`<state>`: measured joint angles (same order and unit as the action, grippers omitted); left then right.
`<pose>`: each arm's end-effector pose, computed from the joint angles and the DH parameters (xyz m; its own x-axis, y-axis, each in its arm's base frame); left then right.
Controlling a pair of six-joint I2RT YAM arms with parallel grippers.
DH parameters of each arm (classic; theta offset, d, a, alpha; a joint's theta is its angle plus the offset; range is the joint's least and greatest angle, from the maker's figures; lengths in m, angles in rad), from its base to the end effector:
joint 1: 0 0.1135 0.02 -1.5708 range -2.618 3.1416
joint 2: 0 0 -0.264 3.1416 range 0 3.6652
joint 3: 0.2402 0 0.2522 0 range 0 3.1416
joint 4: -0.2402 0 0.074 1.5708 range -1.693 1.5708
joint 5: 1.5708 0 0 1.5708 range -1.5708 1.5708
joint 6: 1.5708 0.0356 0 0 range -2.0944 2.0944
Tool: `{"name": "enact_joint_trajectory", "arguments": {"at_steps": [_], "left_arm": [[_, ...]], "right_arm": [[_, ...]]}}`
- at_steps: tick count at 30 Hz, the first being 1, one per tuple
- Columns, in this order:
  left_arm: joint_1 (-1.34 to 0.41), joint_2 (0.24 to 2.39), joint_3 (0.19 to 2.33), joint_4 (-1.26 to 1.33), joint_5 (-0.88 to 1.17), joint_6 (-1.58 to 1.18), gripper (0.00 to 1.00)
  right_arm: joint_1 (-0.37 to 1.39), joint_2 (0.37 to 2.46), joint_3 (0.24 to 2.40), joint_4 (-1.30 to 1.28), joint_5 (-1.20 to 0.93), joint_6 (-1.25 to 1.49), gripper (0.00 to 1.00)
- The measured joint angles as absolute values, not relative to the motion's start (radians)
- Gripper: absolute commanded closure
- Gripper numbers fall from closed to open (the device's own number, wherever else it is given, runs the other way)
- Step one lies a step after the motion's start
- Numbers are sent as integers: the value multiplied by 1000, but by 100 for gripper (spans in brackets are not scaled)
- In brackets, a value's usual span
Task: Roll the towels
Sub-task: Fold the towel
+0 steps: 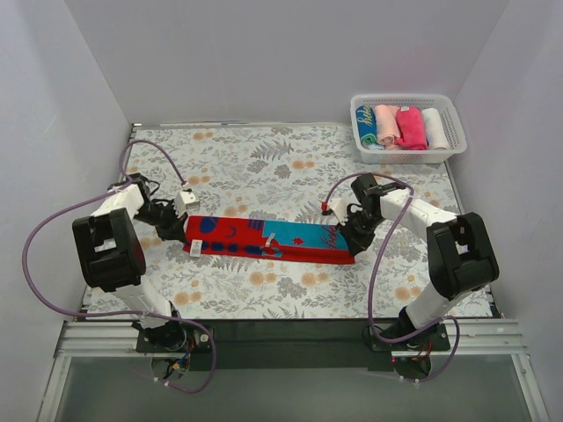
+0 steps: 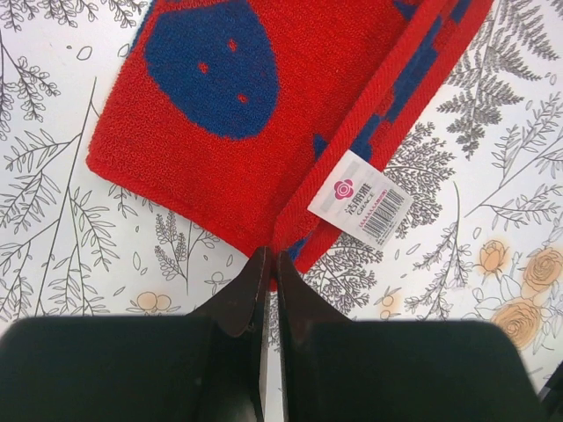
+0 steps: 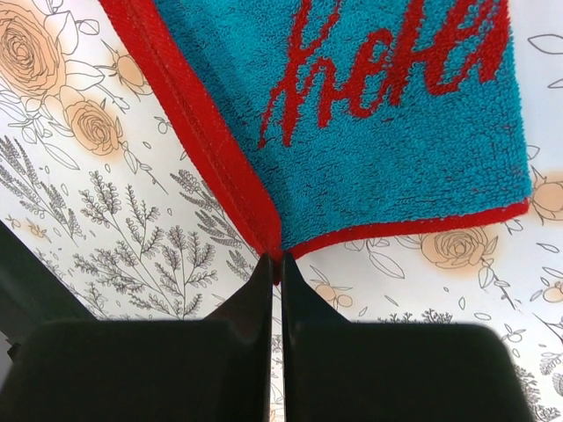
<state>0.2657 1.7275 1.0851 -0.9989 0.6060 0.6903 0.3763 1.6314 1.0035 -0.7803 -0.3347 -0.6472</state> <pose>0.2813 0.0555 0.1725 -0.9042 0.2963 -0.3075 0.4166 0.7702 -0.4829 0.2625 0.1163 0.1755 -0.4931 -0.8072 -0.3246 -0.8697 0.4666 0.1610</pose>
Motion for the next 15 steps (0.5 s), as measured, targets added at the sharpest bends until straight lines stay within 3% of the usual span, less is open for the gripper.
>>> {"name": "enact_joint_trajectory", "arguments": {"at_steps": [11, 14, 15], "left_arm": [[270, 1705, 1109, -1047, 617, 711, 98], [271, 1705, 1103, -1047, 617, 722, 86], [272, 1705, 1101, -1048, 617, 727, 78]], "right_arm": [[376, 1578, 990, -786, -327, -658, 99], [377, 1587, 985, -784, -326, -656, 99], [377, 1592, 985, -782, -323, -654, 91]]}}
